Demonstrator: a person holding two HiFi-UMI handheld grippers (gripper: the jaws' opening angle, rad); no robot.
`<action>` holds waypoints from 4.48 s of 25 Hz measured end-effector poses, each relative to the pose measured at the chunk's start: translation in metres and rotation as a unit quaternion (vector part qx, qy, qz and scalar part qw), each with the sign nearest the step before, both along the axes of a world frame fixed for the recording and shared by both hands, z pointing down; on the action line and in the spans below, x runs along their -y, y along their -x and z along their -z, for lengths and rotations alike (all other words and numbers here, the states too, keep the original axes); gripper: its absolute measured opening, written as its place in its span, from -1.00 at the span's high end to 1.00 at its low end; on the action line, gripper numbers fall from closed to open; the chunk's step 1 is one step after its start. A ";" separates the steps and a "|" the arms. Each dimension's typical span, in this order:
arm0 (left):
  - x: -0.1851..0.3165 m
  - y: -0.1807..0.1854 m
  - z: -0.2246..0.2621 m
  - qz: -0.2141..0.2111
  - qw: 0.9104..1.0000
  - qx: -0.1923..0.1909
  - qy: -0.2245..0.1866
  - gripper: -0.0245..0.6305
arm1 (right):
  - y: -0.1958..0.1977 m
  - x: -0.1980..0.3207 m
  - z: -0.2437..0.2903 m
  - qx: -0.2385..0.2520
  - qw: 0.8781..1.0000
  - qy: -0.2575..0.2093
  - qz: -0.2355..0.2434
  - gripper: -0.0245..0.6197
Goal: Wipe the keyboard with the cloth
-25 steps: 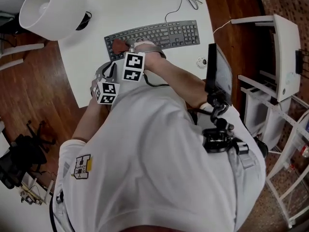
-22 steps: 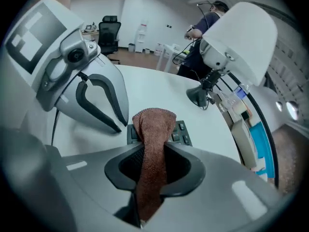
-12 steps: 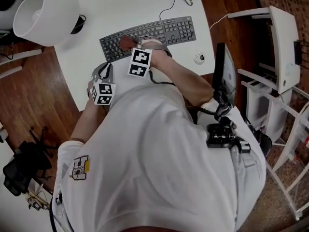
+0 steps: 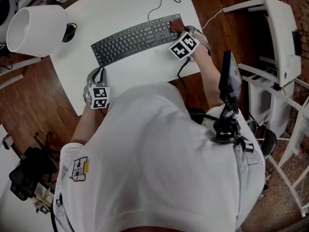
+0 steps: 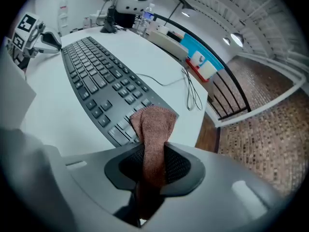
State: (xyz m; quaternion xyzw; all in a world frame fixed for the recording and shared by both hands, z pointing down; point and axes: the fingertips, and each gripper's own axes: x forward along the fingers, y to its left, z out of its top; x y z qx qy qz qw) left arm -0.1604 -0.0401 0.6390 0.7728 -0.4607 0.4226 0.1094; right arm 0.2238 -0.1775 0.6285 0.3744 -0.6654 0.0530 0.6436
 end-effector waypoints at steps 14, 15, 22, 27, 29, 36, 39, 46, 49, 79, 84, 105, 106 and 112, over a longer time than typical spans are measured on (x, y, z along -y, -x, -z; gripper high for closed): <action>-0.007 0.001 0.005 -0.003 1.000 -0.020 -0.009 0.81 | 0.243 -0.055 0.024 0.091 0.970 0.011 0.226 0.65; -0.010 0.002 0.006 -0.002 1.000 -0.022 -0.009 0.81 | 0.277 -0.066 0.024 0.096 0.959 0.013 0.266 0.65; -0.018 0.017 0.010 0.007 1.000 -0.026 -0.012 0.81 | 0.395 -0.125 0.003 0.083 0.902 0.028 0.423 0.65; -0.013 0.013 0.006 0.002 1.000 -0.026 -0.012 0.81 | 0.357 -0.109 -0.002 0.081 0.923 0.033 0.374 0.65; -0.010 0.008 0.005 -0.001 1.000 -0.024 -0.013 0.81 | 0.318 -0.094 -0.003 0.073 0.938 0.029 0.338 0.65; 0.003 -0.023 0.000 -0.001 1.000 -0.006 -0.011 0.81 | 0.115 -0.039 -0.007 0.035 0.987 0.015 0.158 0.65; 0.005 -0.016 0.000 0.005 1.000 0.005 -0.008 0.81 | 0.051 -0.026 -0.005 0.018 0.996 0.010 0.091 0.65; 0.006 -0.014 0.000 0.029 0.999 0.027 -0.004 0.81 | -0.040 -0.013 -0.003 -0.012 0.999 0.011 0.040 0.65; 0.005 -0.014 0.000 0.039 0.999 0.032 -0.005 0.81 | -0.036 -0.002 0.004 -0.009 0.998 0.002 0.058 0.65; 0.008 -0.014 -0.001 0.066 0.997 0.014 -0.026 0.81 | 0.013 -0.045 0.002 0.001 0.979 0.057 0.195 0.65; 0.008 -0.014 0.000 0.080 0.996 0.011 -0.026 0.81 | 0.056 0.036 0.021 0.010 0.977 0.009 0.215 0.65; 0.007 -0.013 0.000 0.057 0.998 0.000 -0.025 0.81 | 0.060 -0.086 -0.006 0.005 0.959 0.101 0.263 0.65; 0.007 -0.013 -0.001 0.056 0.998 0.000 -0.023 0.81 | 0.061 -0.084 -0.006 0.005 0.959 0.100 0.264 0.65; 0.008 -0.016 0.000 0.054 0.998 0.000 -0.020 0.81 | 0.090 -0.011 0.015 0.015 0.961 0.049 0.270 0.65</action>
